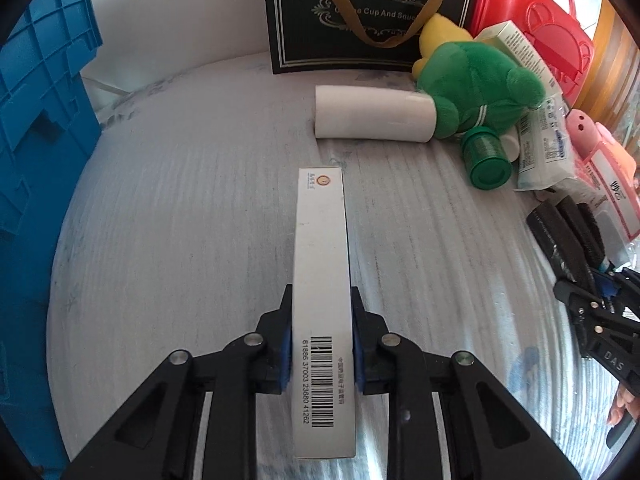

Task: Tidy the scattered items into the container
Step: 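Grasp the white boxed tube with the left tool while the right tool grasps the black trash-bag roll, then lift the white box and black roll and carry both over the blue box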

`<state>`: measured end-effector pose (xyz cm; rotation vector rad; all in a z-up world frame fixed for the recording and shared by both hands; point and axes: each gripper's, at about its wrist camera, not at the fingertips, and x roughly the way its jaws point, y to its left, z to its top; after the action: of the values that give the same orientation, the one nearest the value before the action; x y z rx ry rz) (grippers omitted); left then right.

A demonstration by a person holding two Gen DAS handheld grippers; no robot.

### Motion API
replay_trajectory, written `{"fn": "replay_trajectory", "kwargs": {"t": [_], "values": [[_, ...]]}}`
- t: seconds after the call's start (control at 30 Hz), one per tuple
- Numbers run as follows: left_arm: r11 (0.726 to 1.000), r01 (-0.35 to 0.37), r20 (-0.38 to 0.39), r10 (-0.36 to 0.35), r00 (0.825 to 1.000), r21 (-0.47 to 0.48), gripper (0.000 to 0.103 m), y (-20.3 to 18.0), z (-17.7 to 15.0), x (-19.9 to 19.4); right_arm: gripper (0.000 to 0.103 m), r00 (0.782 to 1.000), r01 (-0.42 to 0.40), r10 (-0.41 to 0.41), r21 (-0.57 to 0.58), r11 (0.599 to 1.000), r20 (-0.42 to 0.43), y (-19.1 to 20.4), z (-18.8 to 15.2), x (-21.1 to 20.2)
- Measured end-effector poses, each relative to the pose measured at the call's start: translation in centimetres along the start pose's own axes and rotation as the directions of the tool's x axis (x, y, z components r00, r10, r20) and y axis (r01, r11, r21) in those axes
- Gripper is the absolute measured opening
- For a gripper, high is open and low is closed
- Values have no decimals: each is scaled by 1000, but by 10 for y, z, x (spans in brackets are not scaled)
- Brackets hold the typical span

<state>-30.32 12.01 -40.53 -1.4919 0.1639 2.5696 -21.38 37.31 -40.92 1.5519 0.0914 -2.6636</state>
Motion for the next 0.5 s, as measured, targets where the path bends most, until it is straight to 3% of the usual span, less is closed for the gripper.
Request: {"fn": "replay_trajectory", "kwargs": {"t": [0.5], "values": [[1000,11,20,-10,1000,-22,22,2,-15,-41,35,1000,-28,28,-18,999,-5,16,-17,-32]]}}
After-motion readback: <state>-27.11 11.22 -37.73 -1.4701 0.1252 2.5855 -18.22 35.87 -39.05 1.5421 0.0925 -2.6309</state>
